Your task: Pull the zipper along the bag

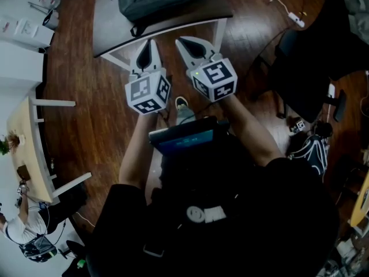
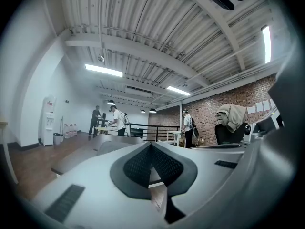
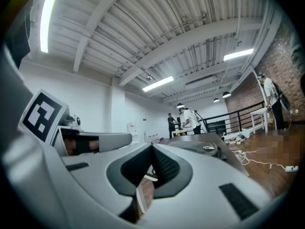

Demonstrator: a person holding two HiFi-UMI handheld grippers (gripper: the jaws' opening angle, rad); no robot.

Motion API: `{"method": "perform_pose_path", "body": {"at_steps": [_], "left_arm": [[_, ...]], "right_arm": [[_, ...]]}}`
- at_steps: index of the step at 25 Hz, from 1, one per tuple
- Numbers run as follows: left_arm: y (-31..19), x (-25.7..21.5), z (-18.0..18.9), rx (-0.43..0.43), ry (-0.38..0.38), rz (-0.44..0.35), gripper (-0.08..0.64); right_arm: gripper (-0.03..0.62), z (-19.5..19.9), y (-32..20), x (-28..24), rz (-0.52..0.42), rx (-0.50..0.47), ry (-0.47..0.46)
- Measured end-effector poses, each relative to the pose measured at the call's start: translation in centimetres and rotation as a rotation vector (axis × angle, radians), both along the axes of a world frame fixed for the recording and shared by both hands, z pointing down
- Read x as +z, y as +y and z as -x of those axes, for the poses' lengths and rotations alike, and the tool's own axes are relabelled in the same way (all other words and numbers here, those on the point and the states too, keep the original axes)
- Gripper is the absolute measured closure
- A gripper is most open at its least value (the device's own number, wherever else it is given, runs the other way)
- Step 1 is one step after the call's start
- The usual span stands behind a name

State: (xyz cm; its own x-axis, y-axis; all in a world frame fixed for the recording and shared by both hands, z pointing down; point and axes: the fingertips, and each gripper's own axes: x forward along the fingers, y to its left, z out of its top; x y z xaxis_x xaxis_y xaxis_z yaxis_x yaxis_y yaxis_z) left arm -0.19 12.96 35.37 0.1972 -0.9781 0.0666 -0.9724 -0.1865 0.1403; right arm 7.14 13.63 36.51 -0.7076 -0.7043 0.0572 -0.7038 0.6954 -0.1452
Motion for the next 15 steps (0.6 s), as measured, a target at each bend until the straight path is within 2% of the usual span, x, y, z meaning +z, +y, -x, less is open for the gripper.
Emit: {"method": "perform_pose_path", "body": {"at_steps": [15], "left_arm": [[-6.0,0.9,1.8,0.027,0.012,0.015,0.557]], "right_arm": [[0.580,2.7,-5.5,1.0,0.030,0.005,0.027]]}}
